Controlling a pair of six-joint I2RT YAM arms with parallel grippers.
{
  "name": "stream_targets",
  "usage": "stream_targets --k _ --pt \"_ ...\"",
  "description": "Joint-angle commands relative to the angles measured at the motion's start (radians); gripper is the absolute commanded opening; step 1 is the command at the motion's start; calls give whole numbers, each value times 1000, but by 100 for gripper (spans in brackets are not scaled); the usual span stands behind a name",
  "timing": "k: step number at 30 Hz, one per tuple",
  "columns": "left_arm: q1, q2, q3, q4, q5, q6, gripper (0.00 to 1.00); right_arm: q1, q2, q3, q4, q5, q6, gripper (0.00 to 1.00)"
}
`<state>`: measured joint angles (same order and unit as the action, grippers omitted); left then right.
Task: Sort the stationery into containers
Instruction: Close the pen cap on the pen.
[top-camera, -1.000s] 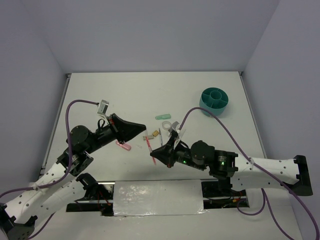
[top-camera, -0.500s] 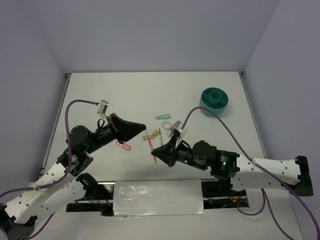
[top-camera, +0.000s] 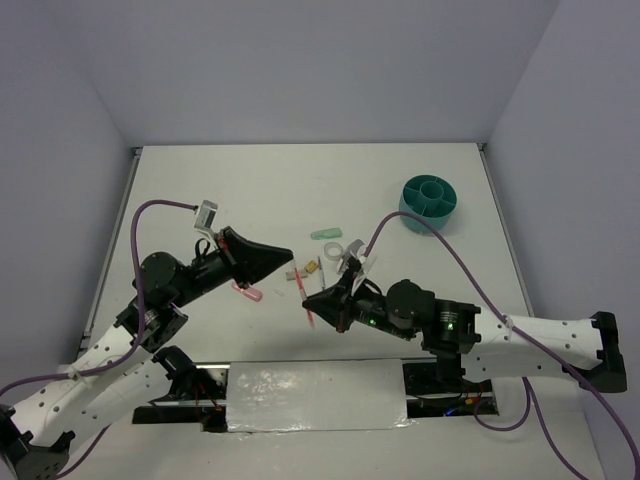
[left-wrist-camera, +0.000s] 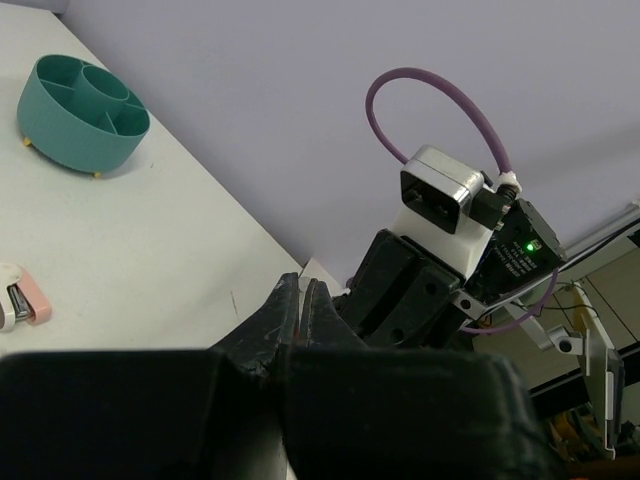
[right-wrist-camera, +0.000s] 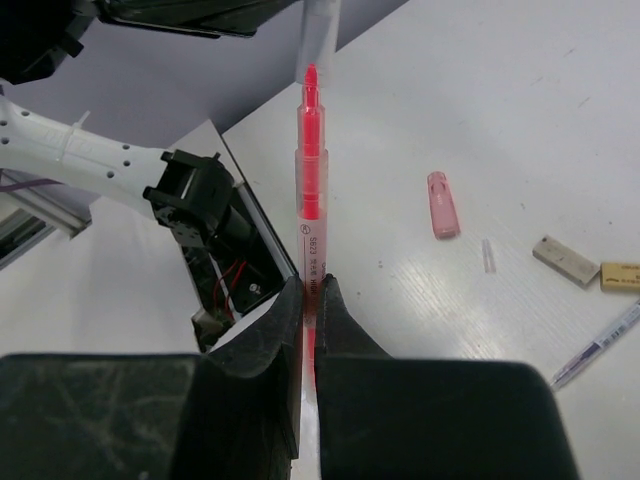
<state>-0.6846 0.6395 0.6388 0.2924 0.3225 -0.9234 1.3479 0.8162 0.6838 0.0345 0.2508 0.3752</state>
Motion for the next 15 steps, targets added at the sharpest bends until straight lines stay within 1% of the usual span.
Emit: stream_targets --k 1,7,11,15 --pt "-4 2 -11 65 27 -2 0 -6 3 62 18 -1 -15 0" --pt "-4 3 -24 67 35 23 0 -15 11 75 28 -13 -10 0" --pt "-4 15 -37 112 90 24 0 -42 24 91 27 -19 -2 0" --pt "-4 12 -44 96 99 41 0 -79 18 95 41 -22 13 0"
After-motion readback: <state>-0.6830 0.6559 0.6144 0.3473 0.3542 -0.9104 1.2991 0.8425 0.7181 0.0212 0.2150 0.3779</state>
